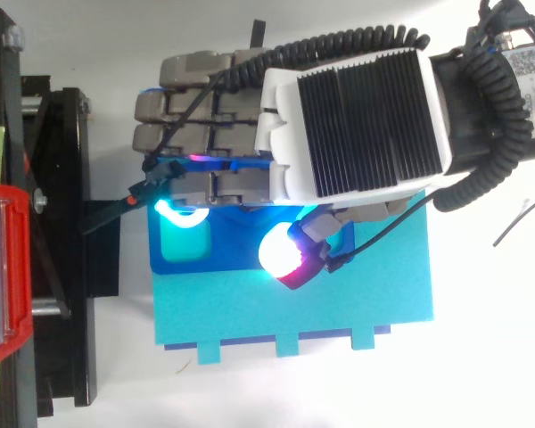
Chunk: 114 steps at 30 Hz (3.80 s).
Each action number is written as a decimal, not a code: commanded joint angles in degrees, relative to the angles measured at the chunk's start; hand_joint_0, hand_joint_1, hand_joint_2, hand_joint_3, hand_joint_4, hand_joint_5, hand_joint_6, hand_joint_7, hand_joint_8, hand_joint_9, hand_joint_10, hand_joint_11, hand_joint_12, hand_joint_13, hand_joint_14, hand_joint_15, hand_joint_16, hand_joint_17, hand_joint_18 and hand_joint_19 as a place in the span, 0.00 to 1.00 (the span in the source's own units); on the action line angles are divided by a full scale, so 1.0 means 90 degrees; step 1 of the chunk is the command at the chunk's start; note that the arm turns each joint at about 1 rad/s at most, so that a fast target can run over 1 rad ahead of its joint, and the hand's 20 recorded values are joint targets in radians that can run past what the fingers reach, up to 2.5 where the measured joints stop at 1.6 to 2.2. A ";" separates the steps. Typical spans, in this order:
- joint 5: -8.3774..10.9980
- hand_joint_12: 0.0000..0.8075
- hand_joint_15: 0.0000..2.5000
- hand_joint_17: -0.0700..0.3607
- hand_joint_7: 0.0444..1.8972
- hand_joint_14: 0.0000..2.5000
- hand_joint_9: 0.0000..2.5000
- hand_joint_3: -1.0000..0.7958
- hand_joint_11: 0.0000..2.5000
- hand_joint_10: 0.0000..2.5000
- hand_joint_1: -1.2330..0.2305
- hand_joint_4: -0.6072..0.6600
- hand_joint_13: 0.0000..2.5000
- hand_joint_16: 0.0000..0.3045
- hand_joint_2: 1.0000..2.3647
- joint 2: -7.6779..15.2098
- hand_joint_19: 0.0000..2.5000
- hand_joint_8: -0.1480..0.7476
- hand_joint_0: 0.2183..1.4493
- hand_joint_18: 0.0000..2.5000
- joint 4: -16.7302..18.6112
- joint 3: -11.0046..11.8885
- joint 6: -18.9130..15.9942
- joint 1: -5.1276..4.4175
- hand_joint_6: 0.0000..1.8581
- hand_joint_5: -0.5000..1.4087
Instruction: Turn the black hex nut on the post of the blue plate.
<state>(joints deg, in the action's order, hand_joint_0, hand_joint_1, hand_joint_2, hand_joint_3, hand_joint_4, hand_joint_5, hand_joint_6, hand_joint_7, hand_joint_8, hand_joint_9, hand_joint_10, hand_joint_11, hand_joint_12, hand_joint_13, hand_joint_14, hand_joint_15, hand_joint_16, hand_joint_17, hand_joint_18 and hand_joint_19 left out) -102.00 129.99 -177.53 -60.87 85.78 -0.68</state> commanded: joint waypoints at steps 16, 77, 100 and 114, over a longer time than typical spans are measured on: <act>-0.0024 0.47 0.02 0.41 0.48 0.00 0.11 0.30 0.00 0.00 0.32 0.61 0.11 0.16 0.00 0.0000 0.09 0.45 0.27 0.09 -0.0001 -0.0004 0.0019 0.0134 0.27 0.15; -0.0083 0.46 0.02 0.40 0.51 0.00 0.12 0.29 0.00 0.00 0.28 0.61 0.12 0.15 0.00 0.0000 0.09 0.44 0.29 0.10 -0.0138 -0.0004 0.0019 0.0193 0.27 0.15; -0.0083 0.47 0.03 0.41 0.51 0.00 0.12 0.28 0.00 0.00 0.28 0.61 0.12 0.15 0.00 0.0000 0.09 0.45 0.27 0.10 -0.0109 -0.0004 0.0019 0.0193 0.27 0.15; -0.0073 0.46 0.03 0.40 0.51 0.00 0.12 0.31 0.00 0.00 0.27 0.61 0.12 0.15 0.00 0.0000 0.09 0.44 0.29 0.10 -0.0138 -0.0004 0.0019 0.0193 0.27 0.15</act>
<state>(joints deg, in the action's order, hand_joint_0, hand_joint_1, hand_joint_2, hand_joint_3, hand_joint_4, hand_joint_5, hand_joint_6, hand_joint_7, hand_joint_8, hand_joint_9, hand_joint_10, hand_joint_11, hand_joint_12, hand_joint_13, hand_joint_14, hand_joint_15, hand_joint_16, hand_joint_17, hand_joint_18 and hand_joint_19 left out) -102.68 129.97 -178.73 -60.91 85.96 1.05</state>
